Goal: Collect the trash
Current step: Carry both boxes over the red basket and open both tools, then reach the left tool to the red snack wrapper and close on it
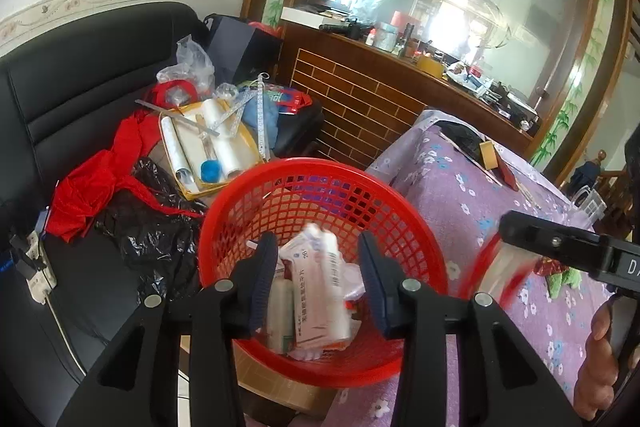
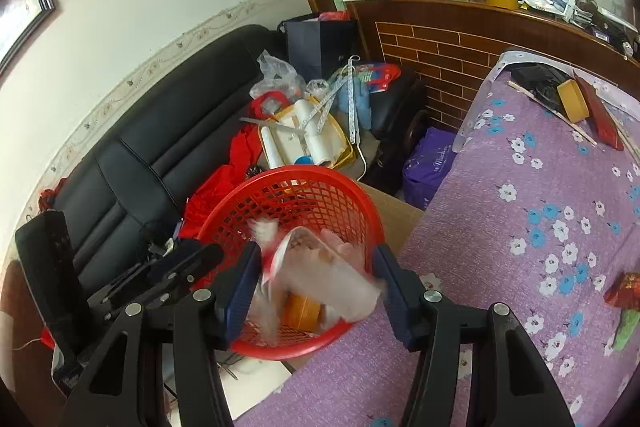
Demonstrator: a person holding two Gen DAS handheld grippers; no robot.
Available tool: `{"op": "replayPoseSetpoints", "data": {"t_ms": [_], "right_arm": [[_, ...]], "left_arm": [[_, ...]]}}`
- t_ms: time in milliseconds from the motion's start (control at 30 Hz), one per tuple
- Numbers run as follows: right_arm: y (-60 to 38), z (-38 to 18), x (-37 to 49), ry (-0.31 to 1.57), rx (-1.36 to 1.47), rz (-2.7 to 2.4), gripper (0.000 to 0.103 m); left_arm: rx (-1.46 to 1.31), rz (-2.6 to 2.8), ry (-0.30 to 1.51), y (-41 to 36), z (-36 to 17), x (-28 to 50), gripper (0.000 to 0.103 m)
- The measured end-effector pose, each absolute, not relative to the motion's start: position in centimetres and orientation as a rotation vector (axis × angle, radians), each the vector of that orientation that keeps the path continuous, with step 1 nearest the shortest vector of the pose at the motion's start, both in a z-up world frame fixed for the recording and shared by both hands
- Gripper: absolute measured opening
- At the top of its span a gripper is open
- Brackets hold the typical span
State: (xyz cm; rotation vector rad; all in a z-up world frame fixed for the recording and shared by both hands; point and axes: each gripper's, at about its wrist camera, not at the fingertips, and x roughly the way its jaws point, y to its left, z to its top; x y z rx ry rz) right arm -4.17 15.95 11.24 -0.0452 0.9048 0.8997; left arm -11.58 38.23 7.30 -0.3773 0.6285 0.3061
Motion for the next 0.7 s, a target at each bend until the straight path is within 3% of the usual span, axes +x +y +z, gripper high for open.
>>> {"op": "replayPoseSetpoints", "data": {"t_ms": [700], "right_arm": [[-0.1, 8.3, -2.8, 0.956, 0.148, 0.73, 0.062]], "left_arm": [[-0.274, 0.178, 0.656, 30.4, 8.8, -10.3, 0.041]]}}
